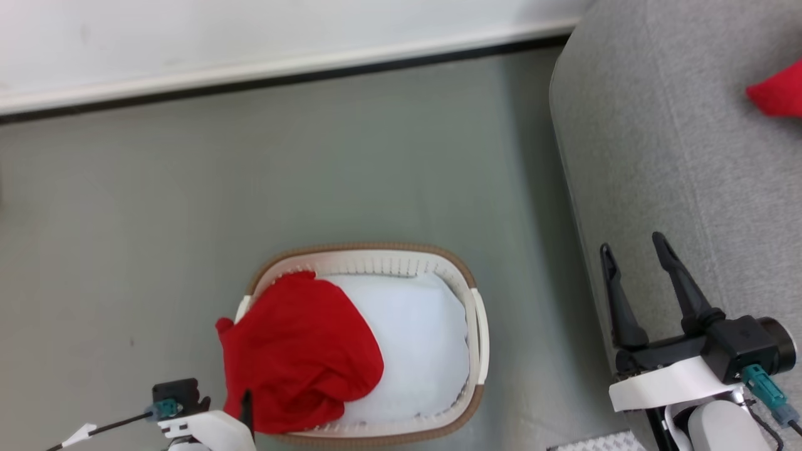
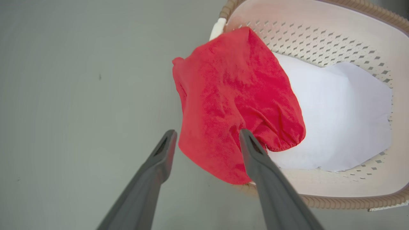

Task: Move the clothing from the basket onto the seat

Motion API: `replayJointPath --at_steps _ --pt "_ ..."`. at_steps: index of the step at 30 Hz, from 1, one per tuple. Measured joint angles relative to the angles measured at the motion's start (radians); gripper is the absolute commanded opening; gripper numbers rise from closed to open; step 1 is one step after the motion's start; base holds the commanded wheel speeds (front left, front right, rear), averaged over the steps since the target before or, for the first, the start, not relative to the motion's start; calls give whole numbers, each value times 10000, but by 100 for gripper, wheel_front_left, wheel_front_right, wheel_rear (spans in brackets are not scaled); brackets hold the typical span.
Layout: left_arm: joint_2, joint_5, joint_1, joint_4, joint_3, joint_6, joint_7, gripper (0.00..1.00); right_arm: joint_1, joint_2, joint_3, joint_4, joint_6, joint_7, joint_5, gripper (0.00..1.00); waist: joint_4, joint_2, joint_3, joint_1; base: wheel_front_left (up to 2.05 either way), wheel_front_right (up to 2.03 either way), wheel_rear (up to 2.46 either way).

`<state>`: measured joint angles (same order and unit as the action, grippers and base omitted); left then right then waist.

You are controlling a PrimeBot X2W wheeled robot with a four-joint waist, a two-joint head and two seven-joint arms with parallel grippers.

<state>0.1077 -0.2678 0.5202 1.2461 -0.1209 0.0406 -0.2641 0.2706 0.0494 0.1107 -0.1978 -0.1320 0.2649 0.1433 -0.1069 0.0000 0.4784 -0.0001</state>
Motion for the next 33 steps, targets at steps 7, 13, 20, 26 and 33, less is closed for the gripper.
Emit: replayJointPath --at_steps 7,13,20,26,33 --pt "-10 -63 -748 -1005 198 -251 -2 100 -271 -2 163 -295 0 0 186 100 79 0 -999 0 0 0 0" --pt "-140 -96 -1673 -2288 481 -324 -2 100 -723 0 100 -587 2 0 217 100 267 0 -2007 -1 0 0 0" --pt "-115 0 -2889 -4017 874 -299 -2 100 -1159 -4 109 -830 2 0 263 100 547 0 -3172 -2 0 0 0" --pt "-199 341 -4015 -6320 1312 -309 -2 100 -1698 -2 88 -1043 0 0 288 100 681 0 -4064 -2 0 0 0" --pt "-351 970 -5085 -8740 1735 -226 -2 100 -2049 -2 35 -1168 0 0 282 100 776 1 -4738 -3 0 0 0"
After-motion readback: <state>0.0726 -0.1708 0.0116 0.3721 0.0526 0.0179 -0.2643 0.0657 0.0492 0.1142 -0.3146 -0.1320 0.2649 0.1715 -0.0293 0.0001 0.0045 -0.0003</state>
